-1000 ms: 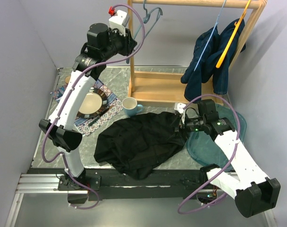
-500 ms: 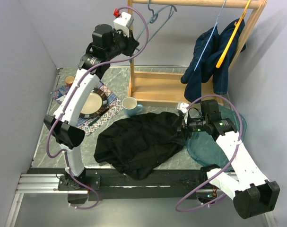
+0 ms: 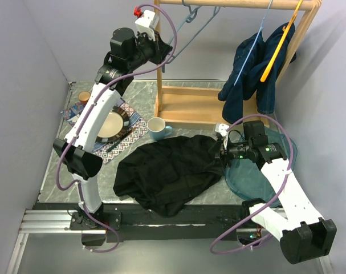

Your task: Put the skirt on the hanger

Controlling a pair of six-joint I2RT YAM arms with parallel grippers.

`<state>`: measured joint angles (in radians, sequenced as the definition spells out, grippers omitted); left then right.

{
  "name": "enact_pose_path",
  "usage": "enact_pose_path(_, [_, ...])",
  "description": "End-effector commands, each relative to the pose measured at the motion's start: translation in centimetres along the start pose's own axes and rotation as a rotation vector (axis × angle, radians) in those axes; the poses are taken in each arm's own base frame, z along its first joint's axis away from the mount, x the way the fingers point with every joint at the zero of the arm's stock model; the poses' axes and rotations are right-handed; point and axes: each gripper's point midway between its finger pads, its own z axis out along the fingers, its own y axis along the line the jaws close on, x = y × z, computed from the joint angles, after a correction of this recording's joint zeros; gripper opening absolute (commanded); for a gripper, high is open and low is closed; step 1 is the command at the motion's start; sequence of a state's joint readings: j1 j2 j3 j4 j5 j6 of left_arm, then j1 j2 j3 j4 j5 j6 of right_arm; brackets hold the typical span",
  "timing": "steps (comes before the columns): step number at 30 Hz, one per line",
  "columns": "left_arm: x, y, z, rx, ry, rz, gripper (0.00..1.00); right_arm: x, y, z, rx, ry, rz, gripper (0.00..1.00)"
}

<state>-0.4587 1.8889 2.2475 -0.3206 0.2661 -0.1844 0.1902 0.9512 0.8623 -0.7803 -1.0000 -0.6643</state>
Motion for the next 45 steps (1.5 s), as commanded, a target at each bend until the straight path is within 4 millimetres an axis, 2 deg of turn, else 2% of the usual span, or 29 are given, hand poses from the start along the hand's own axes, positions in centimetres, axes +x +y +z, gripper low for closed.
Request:
enact_pose_path(1, [-6.7,-1.7,-2.7,0.02,-0.184,-0.006,0.01,-1.2,0.4,-0.5,-0.009,-0.036,-0.041,0.92])
enact_pose_path(6, [-5.6,-2.0,-3.2,0.03,-0.145,0.0,0.01,-1.2,0.4,-0.6,-0.008,-0.039,-0.043,0.92])
enact_pose_path(12, [-4.5,-2.8,-5.2,0.05,-0.11,0.023,0.01,-1.2,0.5,-0.8,-0.01,-0.039,-0.05,0.92])
enact_pose_path(13, [-4.9,-3.0,-5.9,0.052,-0.113,0.037,0.01,-1.3,0.5,-0.7,-0.013,-0.041,-0.055,0.93])
enact_pose_path(15, [-3.5,-3.1,-6.3,0.061,-0.069,0.04,0.01,-1.2,0.7,-0.8,-0.019,-0.04,-0.057,0.93])
enact_pose_path(16, [-3.8,-3.5,-7.2,0.066,-0.071,0.046,0.01,-1.2,0.7,-0.8,-0.02,-0.039,-0.057,0.93])
enact_pose_path(18, [-2.2,-3.6,-7.9,0.073,-0.026,0.047,0.01,-1.1,0.8,-0.9,-0.021,-0.038,-0.063,0.93])
enact_pose_path(19, [-2.8,-4.1,-9.2,0.077,-0.038,0.054,0.01,-1.1,0.8,-0.9,-0.022,-0.038,-0.067,0.93])
enact_pose_path(20, [-1.2,-3.9,-9.5,0.074,-0.002,0.047,0.01,-1.1,0.9,-0.9,-0.024,-0.038,-0.07,0.93])
enact_pose_path(21, [-2.2,-4.6,-11.2,0.083,-0.026,0.059,0.01,-1.0,1.0,-1.0,-0.028,-0.037,-0.075,0.93])
enact_pose_path(22, [-1.9,-4.9,-12.0,0.088,-0.025,0.058,0.01,-1.0,1.2,-1.0,-0.036,-0.039,-0.078,0.93])
enact_pose_path(23, [0.0,-4.8,-12.5,0.089,0.012,0.047,0.01,-1.1,1.4,-1.1,-0.039,-0.04,-0.091,0.93])
enact_pose_path(24, [-0.9,-5.8,-14.6,0.107,-0.016,0.05,0.01,-1.0,1.6,-1.2,-0.051,-0.036,-0.105,0.93])
enact_pose_path(25, [-0.3,-6.1,-15.4,0.113,-0.004,0.045,0.01,-1.1,1.9,-1.3,-0.062,-0.043,-0.116,0.93])
enact_pose_path(26, [2.0,-6.0,-16.0,0.113,0.042,0.029,0.01,-1.2,2.1,-1.3,-0.069,-0.048,-0.144,0.93])
enact_pose_path(27, [1.4,-6.7,-18.1,0.119,0.017,0.031,0.01,-1.1,2.5,-1.5,-0.079,-0.044,-0.147,0.93])
enact_pose_path(28, [2.4,-6.9,-19.1,0.119,0.042,0.024,0.01,-1.2,2.6,-1.6,-0.082,-0.042,-0.154,0.93])
enact_pose_path(29, [4.8,-6.8,-19.8,0.118,0.087,0.007,0.01,-0.9,3.0,-1.7,-0.093,-0.03,-0.159,0.93])
enact_pose_path(30, [4.6,-7.4,-21.8,0.124,0.069,0.014,0.01,-1.6,3.1,-2.1,-0.088,-0.029,-0.183,0.93])
enact_pose_path(31, [7.2,-7.4,-22.6,0.126,0.129,-0.007,0.01,-1.7,3.1,-2.4,-0.085,-0.018,-0.191,0.93])
enact_pose_path(32, [8.2,-7.6,-23.5,0.13,0.15,-0.015,0.01,-1.6,3.3,-2.7,-0.082,0.006,-0.188,0.93])
enact_pose_path(33, [8.2,-8.2,-25.1,0.14,0.14,-0.015,0.01,-2.8,3.2,-3.4,-0.062,0.006,-0.22,0.93])
enact_pose_path(35, [11.3,-8.8,-26.8,0.161,0.213,-0.053,0.01,-3.6,3.3,-4.2,-0.045,0.032,-0.225,0.93])
enact_pose_path(36, [11.2,-9.4,-28.2,0.176,0.199,-0.062,0.01,-5.5,3.2,-5.1,-0.014,0.017,-0.265,0.93])
enact_pose_path(38, [13.5,-10.2,-29.5,0.208,0.255,-0.103,0.01,-7.1,3.3,-5.8,-0.004,0.013,-0.267,0.93])
enact_pose_path(39, [13.4,-10.7,-30.5,0.22,0.244,-0.116,0.01,-9.2,3.6,-6.6,0.013,-0.012,-0.31,0.93])
enact_pose_path(41, [14.5,-11.6,-31.5,0.264,0.268,-0.146,0.01,-10.7,3.8,-6.9,-0.006,-0.028,-0.308,0.95])
enact_pose_path(42, [14.7,-12.1,-32.1,0.276,0.272,-0.166,0.01,-12.5,4.4,-7.4,-0.012,-0.056,-0.345,0.94])
enact_pose_path(45, [15.4,-13.3,-32.9,0.343,0.295,-0.209,0.01,-14.7,4.9,-7.2,-0.045,-0.077,-0.356,0.94])
